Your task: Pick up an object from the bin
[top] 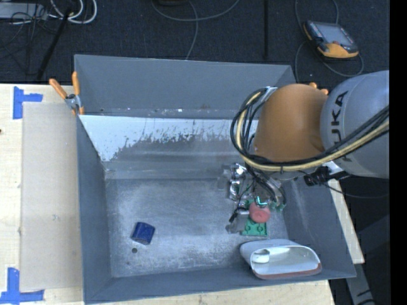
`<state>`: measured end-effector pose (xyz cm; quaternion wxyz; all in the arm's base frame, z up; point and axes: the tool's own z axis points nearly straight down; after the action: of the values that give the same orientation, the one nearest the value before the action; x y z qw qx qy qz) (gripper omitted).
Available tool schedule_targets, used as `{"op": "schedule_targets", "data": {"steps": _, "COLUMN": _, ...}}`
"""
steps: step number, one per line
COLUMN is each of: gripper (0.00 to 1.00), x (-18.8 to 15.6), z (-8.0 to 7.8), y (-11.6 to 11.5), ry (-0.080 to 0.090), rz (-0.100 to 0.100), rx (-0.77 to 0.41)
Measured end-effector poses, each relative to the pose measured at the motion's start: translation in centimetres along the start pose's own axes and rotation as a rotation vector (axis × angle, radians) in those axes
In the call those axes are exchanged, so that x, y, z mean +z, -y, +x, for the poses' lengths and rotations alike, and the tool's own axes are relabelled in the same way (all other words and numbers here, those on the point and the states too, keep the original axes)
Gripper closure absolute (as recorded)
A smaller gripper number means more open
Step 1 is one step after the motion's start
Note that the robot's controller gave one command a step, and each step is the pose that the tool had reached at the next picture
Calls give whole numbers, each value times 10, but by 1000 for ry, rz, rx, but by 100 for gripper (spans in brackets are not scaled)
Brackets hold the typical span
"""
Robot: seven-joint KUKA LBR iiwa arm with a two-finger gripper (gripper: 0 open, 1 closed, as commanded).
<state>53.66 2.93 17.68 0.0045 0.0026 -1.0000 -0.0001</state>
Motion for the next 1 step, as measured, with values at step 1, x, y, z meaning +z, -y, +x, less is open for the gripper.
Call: {"op": "schedule_targets", "data": {"steps": 1, "gripper": 0, "x": 82, "z": 4, "y": 75, "ry": 4, "rz": 0, "rx": -111}}
